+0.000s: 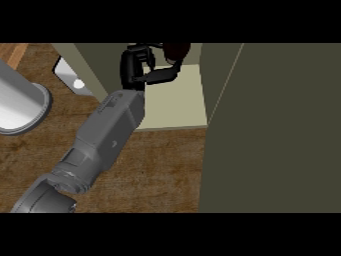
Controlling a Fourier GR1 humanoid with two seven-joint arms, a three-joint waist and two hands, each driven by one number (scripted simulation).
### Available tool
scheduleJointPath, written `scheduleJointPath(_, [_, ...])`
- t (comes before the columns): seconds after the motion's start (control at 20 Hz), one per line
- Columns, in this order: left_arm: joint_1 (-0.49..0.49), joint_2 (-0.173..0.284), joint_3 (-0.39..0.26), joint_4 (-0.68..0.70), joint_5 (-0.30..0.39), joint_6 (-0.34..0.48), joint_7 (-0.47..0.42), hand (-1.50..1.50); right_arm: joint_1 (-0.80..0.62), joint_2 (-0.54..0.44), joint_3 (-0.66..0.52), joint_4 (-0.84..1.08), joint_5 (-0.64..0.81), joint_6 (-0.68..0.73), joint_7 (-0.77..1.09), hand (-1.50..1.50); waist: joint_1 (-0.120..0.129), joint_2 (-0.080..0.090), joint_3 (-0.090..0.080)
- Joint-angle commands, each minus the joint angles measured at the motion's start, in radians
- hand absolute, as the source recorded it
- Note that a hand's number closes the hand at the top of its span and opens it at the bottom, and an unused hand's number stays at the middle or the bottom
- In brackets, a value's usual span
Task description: Pick up the wine, place it into the cabinet and close the cabinet
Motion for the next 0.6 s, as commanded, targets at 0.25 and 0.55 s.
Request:
scheduleJointPath(0.25, [-0.007, 0.000, 0.044, 0.069, 0.020, -0.030, -0.051, 1.50, -0.039, -0.015, -0.014, -0.045, -0.056, -0.007, 0.062, -1.50, -0.003, 0.002, -0.001])
scheduleJointPath(0.55, [-0.006, 0.023, 0.037, 0.116, -0.016, -0.039, -0.065, 1.50, 0.018, 0.002, 0.020, -0.045, -0.023, 0.014, 0.001, -1.50, -0.016, 0.009, -0.001])
